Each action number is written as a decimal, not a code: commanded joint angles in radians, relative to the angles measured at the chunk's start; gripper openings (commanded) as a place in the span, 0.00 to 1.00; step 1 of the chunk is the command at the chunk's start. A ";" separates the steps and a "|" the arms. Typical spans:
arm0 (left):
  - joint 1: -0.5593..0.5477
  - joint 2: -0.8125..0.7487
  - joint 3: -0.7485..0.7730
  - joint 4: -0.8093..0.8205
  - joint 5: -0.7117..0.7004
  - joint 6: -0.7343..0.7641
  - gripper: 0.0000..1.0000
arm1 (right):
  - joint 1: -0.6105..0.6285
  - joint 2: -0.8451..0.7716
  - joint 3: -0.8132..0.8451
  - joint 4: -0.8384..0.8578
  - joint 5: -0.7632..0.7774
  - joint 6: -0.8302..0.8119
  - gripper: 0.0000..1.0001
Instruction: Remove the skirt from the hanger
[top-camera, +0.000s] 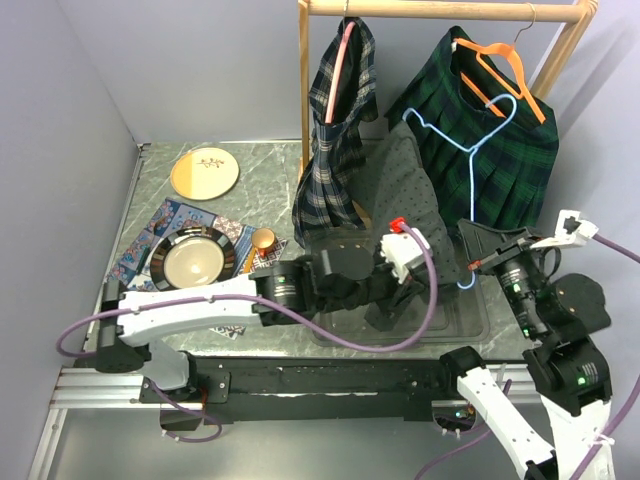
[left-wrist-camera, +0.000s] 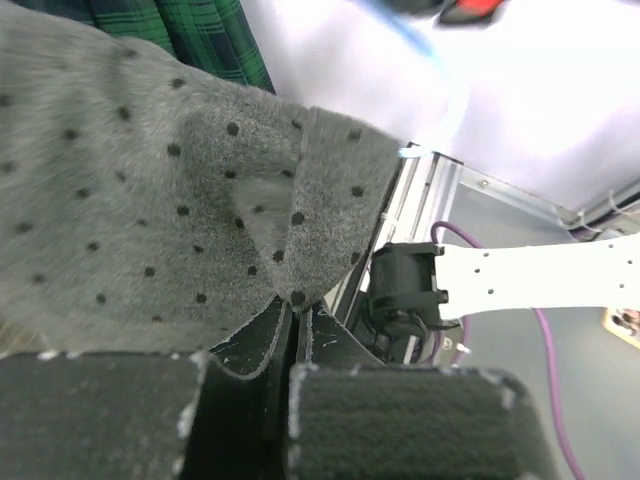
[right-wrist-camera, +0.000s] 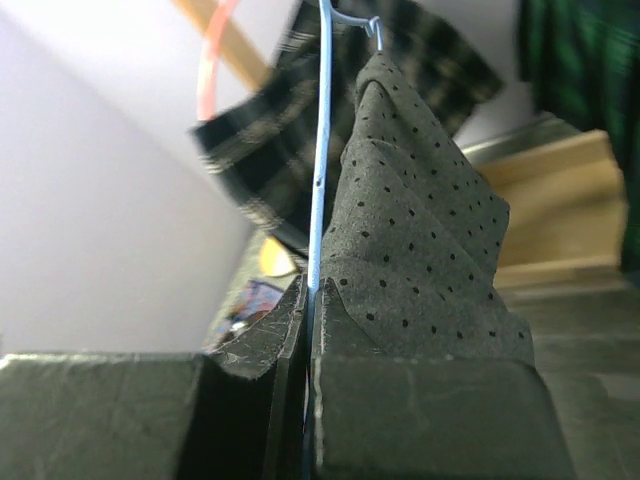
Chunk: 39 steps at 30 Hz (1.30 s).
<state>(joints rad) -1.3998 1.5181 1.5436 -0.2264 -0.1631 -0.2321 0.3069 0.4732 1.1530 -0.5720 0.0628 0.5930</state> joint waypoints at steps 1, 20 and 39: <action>-0.010 -0.098 0.102 -0.071 -0.012 -0.042 0.01 | -0.005 -0.001 0.001 0.103 0.149 -0.059 0.00; -0.034 -0.072 0.519 -0.223 -0.108 0.019 0.01 | -0.005 -0.008 -0.076 0.078 0.281 -0.139 0.00; -0.044 -0.237 0.514 -0.206 -0.131 0.053 0.01 | -0.005 -0.028 -0.044 0.054 0.313 -0.163 0.00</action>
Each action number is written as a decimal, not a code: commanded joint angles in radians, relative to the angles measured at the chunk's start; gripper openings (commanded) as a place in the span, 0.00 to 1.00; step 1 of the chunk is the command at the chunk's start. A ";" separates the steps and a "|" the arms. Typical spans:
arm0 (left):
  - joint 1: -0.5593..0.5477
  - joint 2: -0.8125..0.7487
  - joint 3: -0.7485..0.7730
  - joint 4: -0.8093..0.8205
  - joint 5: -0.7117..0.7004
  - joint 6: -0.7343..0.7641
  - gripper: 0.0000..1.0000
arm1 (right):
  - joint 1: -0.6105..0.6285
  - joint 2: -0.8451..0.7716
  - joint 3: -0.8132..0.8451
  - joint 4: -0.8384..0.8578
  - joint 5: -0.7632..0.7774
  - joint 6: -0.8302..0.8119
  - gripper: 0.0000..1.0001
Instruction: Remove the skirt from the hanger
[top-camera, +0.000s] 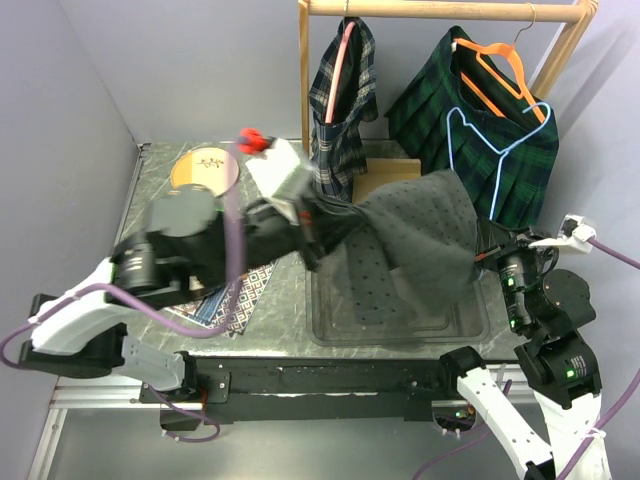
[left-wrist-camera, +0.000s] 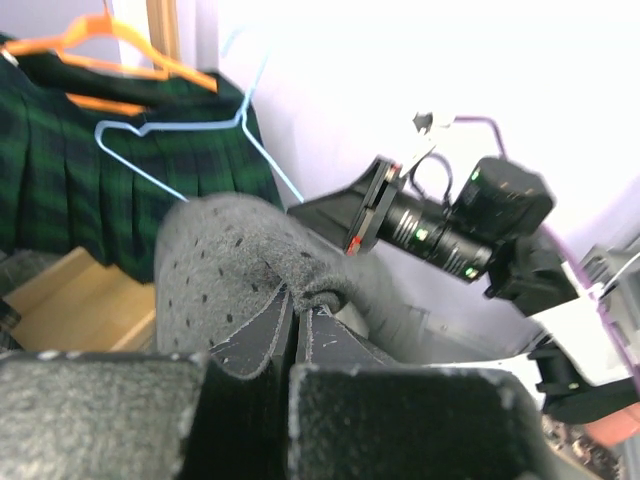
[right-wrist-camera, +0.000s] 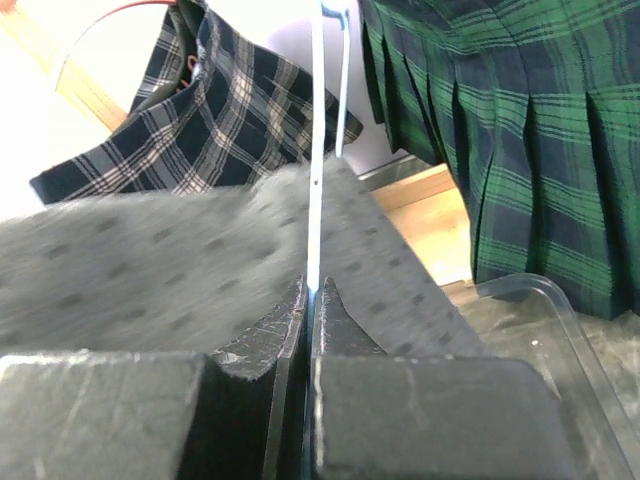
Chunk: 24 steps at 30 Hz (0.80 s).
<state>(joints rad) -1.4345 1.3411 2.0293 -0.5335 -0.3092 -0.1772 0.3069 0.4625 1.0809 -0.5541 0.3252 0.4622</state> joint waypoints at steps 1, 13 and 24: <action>-0.009 -0.066 0.008 0.105 0.018 -0.010 0.01 | -0.003 -0.019 0.031 0.037 0.054 -0.034 0.00; -0.009 -0.042 0.054 0.101 0.002 0.007 0.01 | -0.003 0.022 0.074 0.034 0.014 -0.053 0.00; -0.010 0.000 0.023 0.168 -0.083 0.090 0.01 | -0.005 0.039 0.093 0.031 -0.017 -0.086 0.00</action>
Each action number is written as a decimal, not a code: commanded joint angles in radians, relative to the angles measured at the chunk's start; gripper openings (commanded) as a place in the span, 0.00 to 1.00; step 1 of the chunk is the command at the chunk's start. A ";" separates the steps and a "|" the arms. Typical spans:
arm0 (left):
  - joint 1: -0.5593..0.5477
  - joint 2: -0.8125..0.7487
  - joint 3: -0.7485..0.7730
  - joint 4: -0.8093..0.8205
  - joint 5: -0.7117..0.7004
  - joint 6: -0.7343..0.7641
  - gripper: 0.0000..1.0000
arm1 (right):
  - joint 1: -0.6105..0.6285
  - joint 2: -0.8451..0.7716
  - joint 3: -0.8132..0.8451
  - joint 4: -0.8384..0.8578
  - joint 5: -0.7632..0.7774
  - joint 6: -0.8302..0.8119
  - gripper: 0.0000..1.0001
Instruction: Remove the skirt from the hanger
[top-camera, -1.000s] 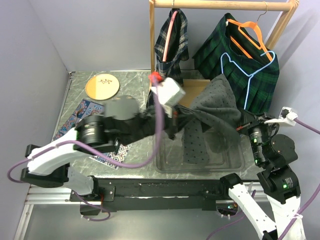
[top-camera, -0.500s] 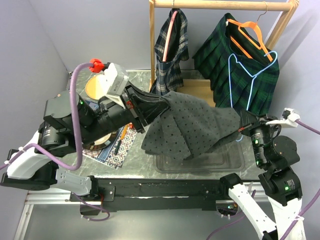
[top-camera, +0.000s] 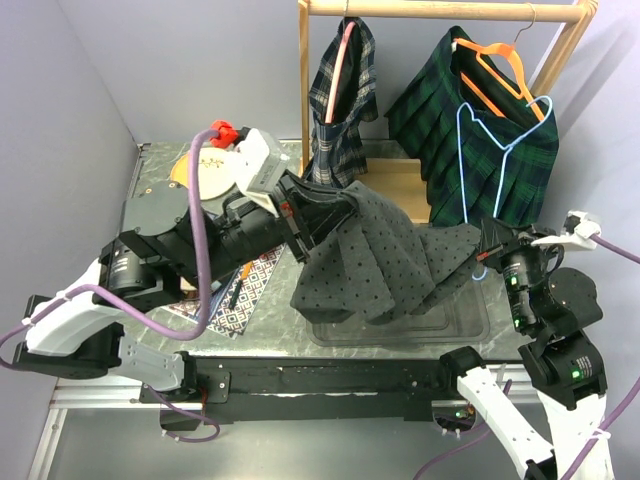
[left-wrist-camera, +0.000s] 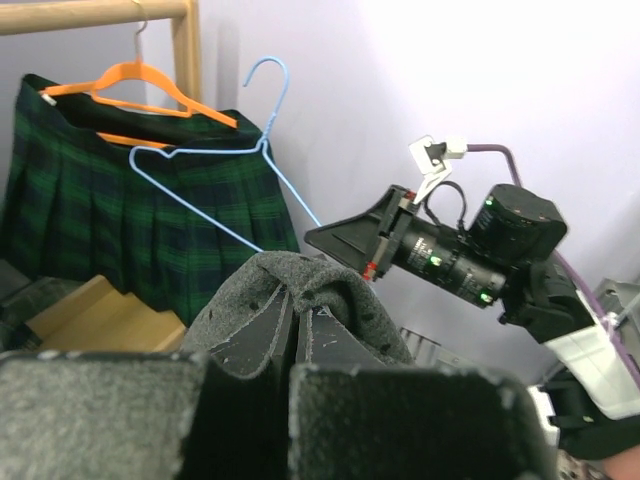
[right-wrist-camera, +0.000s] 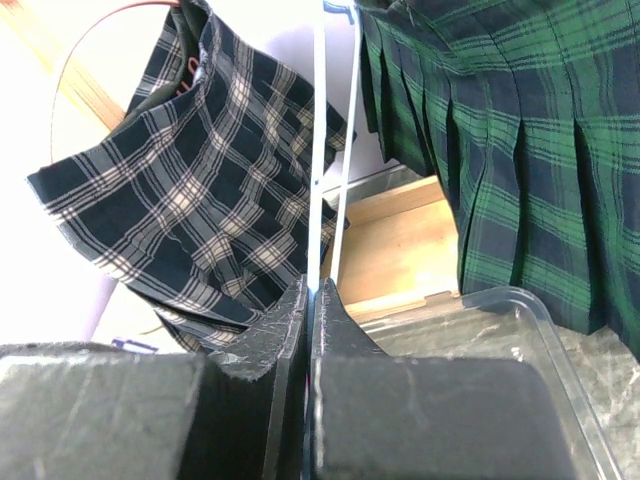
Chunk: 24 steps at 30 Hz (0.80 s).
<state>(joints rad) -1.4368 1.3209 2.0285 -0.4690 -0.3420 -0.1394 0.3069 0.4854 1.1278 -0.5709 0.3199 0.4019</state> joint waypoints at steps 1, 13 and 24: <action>-0.008 0.029 0.018 0.115 -0.058 0.060 0.01 | -0.005 0.018 0.050 0.046 -0.022 -0.029 0.00; 0.018 0.167 -0.007 0.162 -0.201 0.063 0.01 | -0.003 0.061 0.170 0.048 -0.097 -0.075 0.00; 0.182 0.201 -0.307 0.283 -0.006 -0.166 0.01 | -0.003 0.024 0.185 0.048 -0.101 -0.086 0.00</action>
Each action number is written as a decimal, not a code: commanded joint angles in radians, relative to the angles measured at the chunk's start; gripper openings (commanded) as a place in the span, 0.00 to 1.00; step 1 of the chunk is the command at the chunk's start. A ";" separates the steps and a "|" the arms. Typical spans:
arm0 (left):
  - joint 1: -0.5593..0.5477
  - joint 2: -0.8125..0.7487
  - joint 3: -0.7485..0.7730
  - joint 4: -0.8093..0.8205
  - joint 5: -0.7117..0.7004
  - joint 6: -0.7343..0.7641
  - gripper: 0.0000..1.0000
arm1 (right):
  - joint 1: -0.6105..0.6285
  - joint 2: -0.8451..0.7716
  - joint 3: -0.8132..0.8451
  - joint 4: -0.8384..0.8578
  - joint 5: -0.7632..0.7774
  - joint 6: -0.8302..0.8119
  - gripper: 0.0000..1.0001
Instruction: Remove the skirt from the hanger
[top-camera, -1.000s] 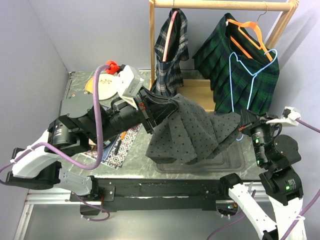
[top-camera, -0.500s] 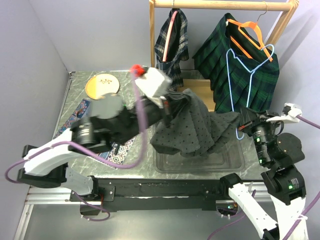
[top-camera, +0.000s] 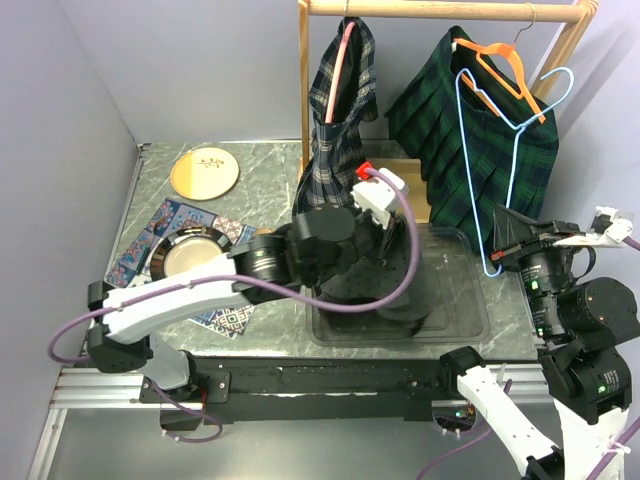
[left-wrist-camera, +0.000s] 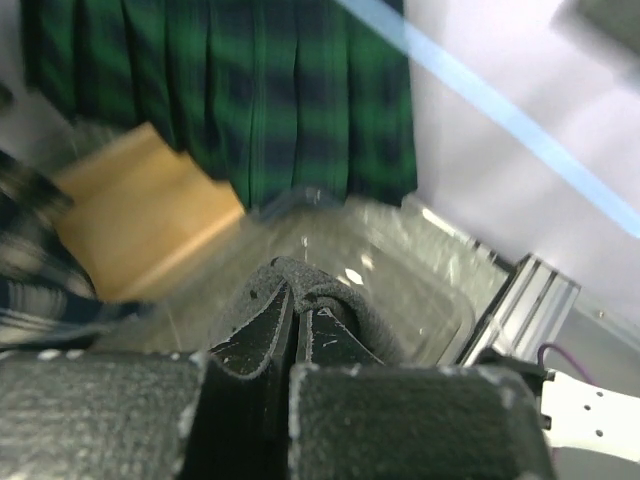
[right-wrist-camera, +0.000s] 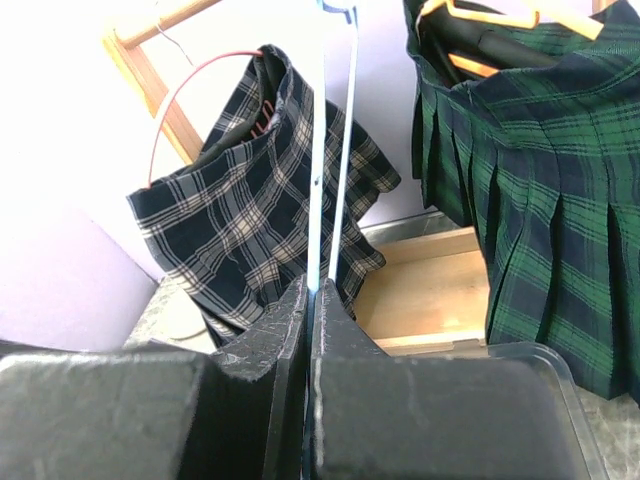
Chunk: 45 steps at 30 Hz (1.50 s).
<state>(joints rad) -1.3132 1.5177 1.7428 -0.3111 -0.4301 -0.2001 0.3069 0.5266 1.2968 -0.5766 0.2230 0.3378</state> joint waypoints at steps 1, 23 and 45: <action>0.087 0.010 -0.029 0.135 0.127 -0.122 0.01 | -0.005 -0.022 0.015 0.057 -0.002 -0.023 0.00; 0.104 0.191 -0.595 0.543 0.208 -0.378 0.01 | -0.003 -0.051 0.021 0.069 -0.001 -0.049 0.00; -0.021 0.041 -0.345 0.253 0.009 -0.403 0.84 | -0.005 -0.025 0.074 0.035 0.001 -0.020 0.00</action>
<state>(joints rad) -1.3388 1.6638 1.3571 -0.0834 -0.4438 -0.5804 0.3069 0.4709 1.3262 -0.5671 0.2188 0.3054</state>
